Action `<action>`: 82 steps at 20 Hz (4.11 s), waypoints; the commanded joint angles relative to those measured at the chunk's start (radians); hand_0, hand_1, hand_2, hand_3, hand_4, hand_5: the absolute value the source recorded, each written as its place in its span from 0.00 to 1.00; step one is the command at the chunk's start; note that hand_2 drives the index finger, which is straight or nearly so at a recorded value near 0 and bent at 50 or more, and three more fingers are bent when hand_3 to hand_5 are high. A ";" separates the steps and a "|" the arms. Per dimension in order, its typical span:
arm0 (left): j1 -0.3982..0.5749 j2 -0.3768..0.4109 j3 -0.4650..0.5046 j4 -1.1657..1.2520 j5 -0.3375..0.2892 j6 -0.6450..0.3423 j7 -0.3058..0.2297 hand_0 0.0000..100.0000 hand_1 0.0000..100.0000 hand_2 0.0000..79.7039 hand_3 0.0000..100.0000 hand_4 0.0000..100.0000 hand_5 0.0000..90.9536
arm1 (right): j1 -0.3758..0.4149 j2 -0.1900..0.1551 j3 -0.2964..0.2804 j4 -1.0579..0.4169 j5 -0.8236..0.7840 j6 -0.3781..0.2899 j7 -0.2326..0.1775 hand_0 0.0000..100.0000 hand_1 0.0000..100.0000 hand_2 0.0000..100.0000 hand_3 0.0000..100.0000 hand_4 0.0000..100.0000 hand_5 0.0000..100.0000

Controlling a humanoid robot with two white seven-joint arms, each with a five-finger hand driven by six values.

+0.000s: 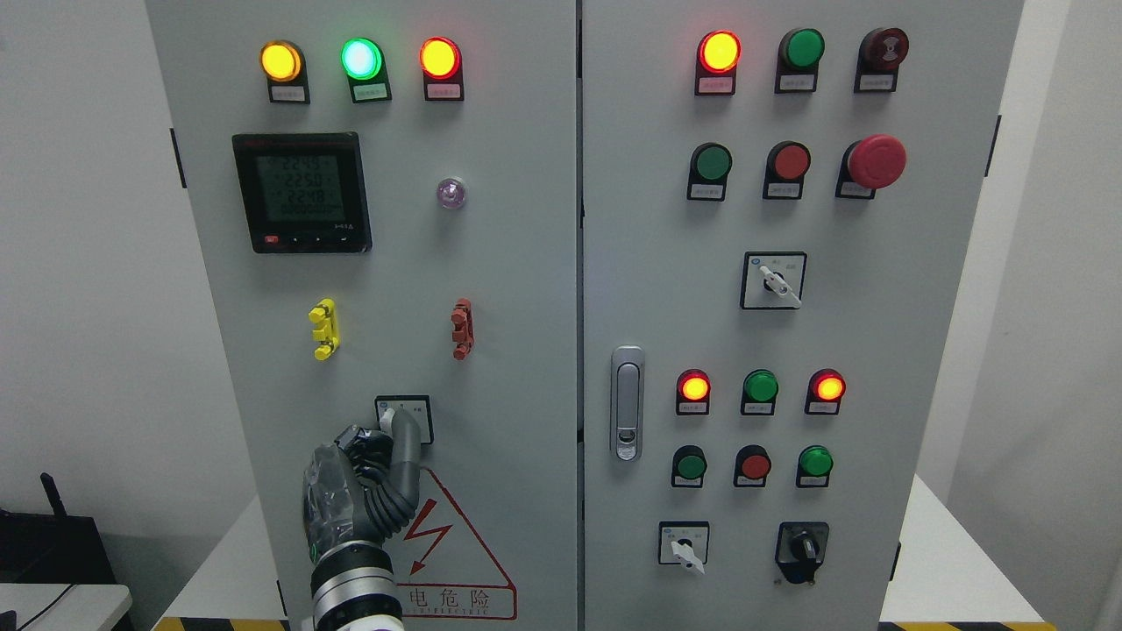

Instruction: Turn on light switch 1

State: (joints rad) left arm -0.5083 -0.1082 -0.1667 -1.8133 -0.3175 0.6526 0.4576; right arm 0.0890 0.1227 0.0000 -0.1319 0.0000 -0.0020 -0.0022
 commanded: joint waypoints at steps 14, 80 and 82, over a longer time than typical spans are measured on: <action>0.001 -0.001 0.004 -0.001 0.000 -0.002 -0.001 0.59 0.19 0.83 0.85 0.86 0.89 | 0.000 0.000 0.020 0.000 -0.026 0.001 0.001 0.12 0.39 0.00 0.00 0.00 0.00; 0.826 0.081 0.812 0.638 0.106 -0.947 -0.347 0.20 0.21 0.33 0.38 0.41 0.21 | 0.000 0.000 0.020 0.000 -0.026 0.001 0.001 0.12 0.39 0.00 0.00 0.00 0.00; 0.826 0.082 0.851 0.765 0.104 -0.947 -0.402 0.25 0.27 0.30 0.32 0.35 0.17 | 0.000 0.000 0.020 0.000 -0.026 0.001 0.001 0.12 0.39 0.00 0.00 0.00 0.00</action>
State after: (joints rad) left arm 0.2603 -0.0472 0.4010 -1.5329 -0.2208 -0.2847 0.1026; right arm 0.0890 0.1227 0.0000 -0.1319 0.0000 -0.0020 -0.0022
